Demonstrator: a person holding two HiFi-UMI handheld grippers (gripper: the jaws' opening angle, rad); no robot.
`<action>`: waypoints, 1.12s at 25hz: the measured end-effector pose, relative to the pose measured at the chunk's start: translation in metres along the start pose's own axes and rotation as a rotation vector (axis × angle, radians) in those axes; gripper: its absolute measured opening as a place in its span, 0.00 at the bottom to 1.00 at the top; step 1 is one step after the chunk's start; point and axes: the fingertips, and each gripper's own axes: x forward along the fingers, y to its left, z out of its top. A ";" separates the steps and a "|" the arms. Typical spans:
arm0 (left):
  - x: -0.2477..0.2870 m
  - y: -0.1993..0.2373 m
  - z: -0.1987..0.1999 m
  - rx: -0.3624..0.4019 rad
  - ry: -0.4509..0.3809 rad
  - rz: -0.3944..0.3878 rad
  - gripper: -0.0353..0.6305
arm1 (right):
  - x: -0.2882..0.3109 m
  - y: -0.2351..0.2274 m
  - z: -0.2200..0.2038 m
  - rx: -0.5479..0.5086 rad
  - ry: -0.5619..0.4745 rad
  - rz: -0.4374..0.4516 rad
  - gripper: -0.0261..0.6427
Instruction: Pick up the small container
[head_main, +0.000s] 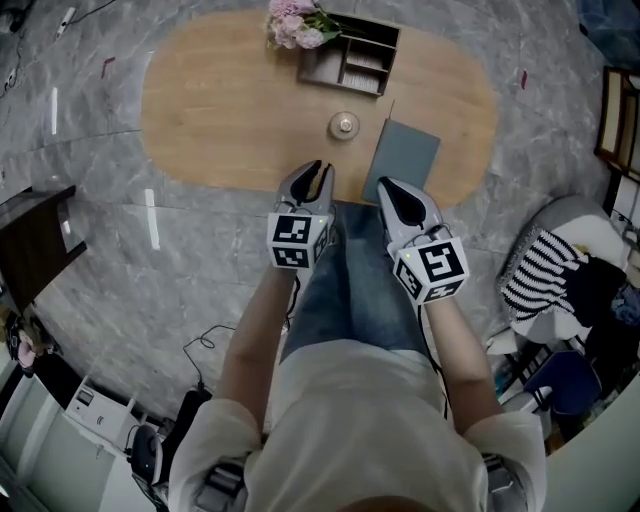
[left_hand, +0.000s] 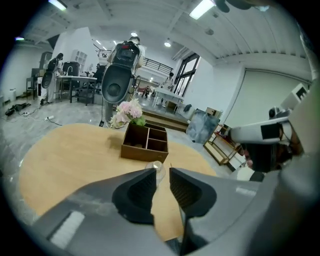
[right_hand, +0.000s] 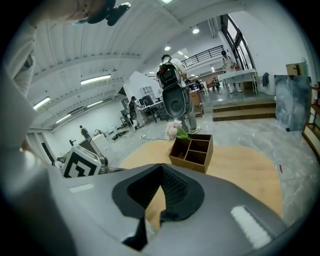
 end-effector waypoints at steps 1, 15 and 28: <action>0.009 0.003 -0.006 0.005 0.012 -0.004 0.18 | 0.004 -0.004 -0.004 0.005 0.006 0.001 0.04; 0.135 0.030 -0.058 0.222 0.099 -0.009 0.59 | 0.042 -0.049 -0.051 0.082 0.079 -0.003 0.04; 0.186 0.034 -0.067 0.303 0.122 -0.010 0.62 | 0.054 -0.076 -0.073 0.137 0.099 -0.017 0.04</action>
